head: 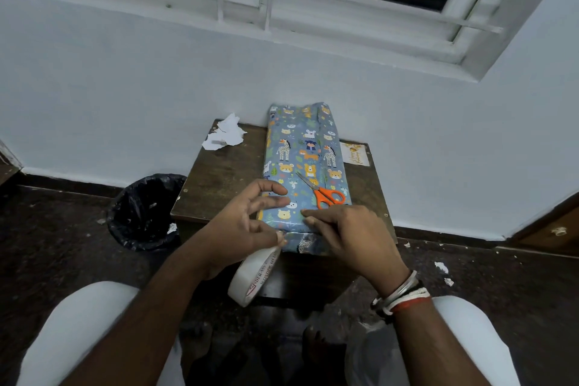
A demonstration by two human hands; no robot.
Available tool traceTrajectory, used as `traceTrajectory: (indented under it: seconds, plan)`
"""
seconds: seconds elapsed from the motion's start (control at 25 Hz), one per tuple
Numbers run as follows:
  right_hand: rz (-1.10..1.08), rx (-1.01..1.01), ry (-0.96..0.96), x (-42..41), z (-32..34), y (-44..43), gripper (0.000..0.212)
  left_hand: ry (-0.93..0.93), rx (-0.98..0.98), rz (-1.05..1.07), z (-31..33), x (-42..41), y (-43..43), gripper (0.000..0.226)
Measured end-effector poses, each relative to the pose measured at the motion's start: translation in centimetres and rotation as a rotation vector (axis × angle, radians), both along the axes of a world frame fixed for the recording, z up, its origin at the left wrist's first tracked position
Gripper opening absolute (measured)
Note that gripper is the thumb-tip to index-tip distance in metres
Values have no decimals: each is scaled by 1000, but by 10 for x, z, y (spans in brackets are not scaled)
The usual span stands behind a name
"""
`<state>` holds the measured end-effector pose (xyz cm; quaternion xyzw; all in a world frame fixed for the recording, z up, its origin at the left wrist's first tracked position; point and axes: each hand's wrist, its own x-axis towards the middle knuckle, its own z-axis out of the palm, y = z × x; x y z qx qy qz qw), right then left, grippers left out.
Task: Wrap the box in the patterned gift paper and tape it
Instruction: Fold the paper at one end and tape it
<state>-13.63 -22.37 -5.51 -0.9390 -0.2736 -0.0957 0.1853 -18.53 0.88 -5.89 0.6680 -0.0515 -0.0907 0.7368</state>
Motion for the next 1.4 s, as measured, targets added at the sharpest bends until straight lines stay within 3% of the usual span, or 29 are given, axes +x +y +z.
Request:
traceTrajectory:
  seconds: [0.08, 0.2, 0.32, 0.4, 0.52, 0.68, 0.84, 1.16, 1.4]
  plan:
    - [-41, 237, 92, -1, 9, 5, 23, -26, -21, 19, 1, 0, -7, 59]
    - [1, 506, 404, 1, 34, 14, 30, -87, -2, 75, 3, 1, -16, 56]
    - [102, 477, 713, 5, 51, 20, 30, -149, 13, 151, 3, 2, -25, 57]
    - [145, 443, 756, 8, 52, 22, 17, -184, 27, 188, 3, 2, -28, 56]
    - [148, 461, 711, 11, 48, 22, 6, -216, 91, 180, 4, 2, -32, 46]
    - [171, 452, 658, 8, 46, 19, 11, -205, 114, 176, 6, 5, -36, 43]
    - [143, 459, 493, 12, 45, 20, 11, -185, 49, 118, 12, 7, -38, 38]
    - [152, 433, 188, 12, 43, 16, 10, -162, 123, 108, 7, 7, -43, 46]
    - [146, 441, 130, 13, 38, 15, 8, -67, -127, 125, 10, 10, -52, 59]
